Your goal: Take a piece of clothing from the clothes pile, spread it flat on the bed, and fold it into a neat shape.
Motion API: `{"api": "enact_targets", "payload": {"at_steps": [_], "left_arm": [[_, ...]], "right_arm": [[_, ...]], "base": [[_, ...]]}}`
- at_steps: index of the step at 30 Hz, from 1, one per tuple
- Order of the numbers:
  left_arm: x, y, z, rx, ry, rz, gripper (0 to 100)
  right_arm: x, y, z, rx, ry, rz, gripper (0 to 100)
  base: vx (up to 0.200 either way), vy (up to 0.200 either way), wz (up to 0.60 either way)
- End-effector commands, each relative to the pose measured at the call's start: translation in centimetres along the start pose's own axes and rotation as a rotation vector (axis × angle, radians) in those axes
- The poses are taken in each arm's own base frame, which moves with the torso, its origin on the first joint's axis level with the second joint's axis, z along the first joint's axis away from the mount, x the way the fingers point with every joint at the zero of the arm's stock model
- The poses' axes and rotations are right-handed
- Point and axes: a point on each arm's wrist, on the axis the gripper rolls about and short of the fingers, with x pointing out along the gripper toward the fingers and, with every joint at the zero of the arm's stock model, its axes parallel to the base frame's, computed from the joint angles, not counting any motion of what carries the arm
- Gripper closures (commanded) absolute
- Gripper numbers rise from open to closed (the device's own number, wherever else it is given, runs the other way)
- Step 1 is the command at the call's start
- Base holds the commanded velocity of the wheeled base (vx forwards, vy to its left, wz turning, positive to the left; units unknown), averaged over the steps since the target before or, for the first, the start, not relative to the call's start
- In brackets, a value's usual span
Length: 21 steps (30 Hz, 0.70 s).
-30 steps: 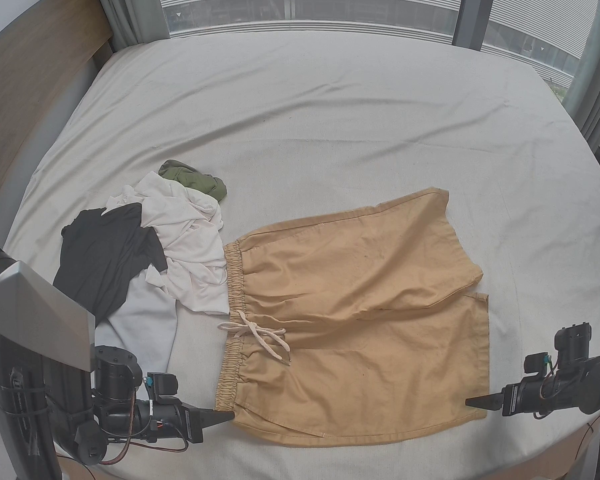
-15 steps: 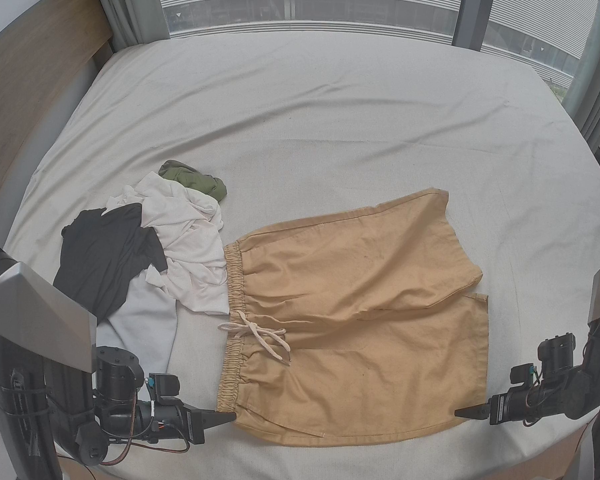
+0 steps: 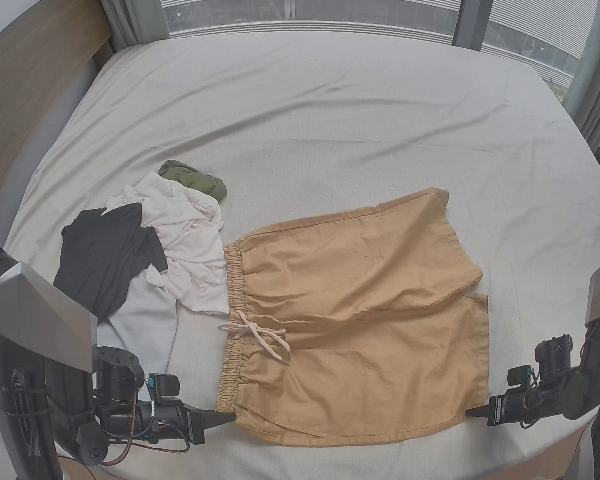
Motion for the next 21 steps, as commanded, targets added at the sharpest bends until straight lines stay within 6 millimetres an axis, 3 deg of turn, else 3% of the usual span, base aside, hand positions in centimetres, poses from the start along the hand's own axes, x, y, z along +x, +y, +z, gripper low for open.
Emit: {"api": "enact_targets", "payload": {"at_steps": [1,12,21], "left_arm": [[-0.3,-0.1,0.0,-0.003,-0.006,0.001,100],[-1.2,-0.9,0.2,0.014,-0.024,0.007,100],[-2.1,-0.9,0.0,-0.032,0.006,0.056,100]], "right_arm": [[-1.4,0.2,0.1,0.007,-0.034,-0.009,100],[-5.1,3.1,-0.4,-0.057,-0.044,0.015,100],[-6.3,4.0,-1.5,-0.049,0.012,0.017,100]], "base": [[0.0,0.0,0.0],[0.0,0.0,0.0],[0.0,0.0,0.0]]}}
